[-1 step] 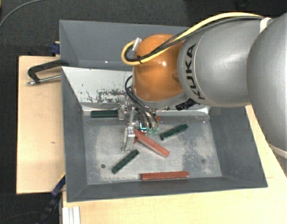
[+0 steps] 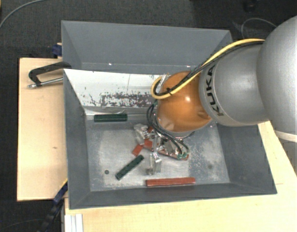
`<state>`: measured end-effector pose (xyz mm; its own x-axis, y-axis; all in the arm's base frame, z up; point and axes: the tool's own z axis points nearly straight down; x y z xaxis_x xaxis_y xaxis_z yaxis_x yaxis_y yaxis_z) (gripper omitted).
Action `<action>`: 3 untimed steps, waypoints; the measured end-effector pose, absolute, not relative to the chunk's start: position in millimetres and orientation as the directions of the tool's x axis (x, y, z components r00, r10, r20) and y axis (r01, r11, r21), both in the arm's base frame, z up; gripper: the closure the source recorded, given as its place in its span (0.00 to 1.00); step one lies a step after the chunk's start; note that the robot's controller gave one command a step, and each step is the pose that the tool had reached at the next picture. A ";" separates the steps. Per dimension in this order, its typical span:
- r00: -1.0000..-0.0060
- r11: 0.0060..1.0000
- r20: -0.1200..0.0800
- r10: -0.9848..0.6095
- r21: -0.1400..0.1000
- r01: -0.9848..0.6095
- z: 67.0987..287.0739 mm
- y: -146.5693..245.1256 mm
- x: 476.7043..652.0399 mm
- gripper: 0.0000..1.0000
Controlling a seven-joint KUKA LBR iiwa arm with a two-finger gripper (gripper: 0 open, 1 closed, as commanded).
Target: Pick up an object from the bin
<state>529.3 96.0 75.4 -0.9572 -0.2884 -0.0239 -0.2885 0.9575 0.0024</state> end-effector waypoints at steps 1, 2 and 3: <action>-0.883 0.883 -0.020 -0.469 -0.002 -0.469 74.8 130.0 523.4 0.00; -0.884 0.884 0.000 -0.468 0.002 -0.468 69.9 128.0 518.0 1.00; -0.870 0.870 -0.014 -0.493 -0.002 -0.493 209.1 134.5 496.9 1.00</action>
Offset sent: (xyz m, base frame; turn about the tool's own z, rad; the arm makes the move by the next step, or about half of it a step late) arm -0.0107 0.0310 -0.0054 -0.1957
